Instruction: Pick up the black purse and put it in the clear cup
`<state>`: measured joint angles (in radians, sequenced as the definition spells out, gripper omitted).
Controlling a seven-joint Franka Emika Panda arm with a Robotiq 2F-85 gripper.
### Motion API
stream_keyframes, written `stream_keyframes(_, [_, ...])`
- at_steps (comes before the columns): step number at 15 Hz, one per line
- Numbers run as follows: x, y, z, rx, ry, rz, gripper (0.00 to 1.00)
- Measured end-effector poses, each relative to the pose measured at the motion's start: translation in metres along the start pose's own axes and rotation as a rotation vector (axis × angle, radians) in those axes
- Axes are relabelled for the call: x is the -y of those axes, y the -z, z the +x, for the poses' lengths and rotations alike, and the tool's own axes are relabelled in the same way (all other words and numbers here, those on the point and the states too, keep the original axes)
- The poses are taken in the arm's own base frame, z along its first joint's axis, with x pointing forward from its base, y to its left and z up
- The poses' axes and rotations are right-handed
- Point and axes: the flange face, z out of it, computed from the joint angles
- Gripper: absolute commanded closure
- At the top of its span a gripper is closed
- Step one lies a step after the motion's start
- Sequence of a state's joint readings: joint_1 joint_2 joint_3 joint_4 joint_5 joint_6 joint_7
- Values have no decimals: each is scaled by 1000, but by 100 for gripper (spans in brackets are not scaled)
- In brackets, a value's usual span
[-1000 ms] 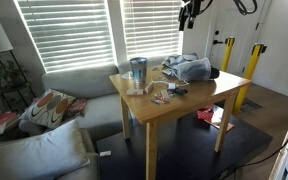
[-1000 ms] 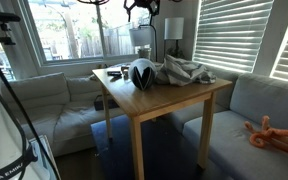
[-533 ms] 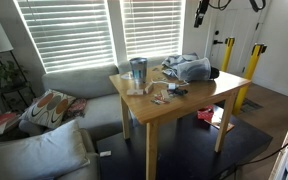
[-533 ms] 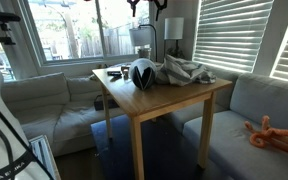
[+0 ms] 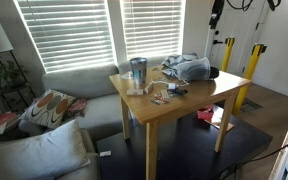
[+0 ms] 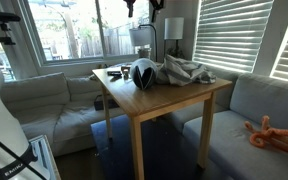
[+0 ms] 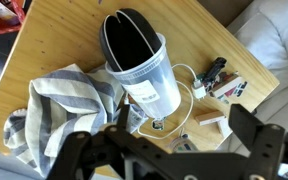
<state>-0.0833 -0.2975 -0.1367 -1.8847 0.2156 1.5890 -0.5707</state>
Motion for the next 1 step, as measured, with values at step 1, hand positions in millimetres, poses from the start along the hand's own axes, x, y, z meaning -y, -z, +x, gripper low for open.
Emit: stream_keyframes(1, [0, 0, 0, 0, -1, 0, 0])
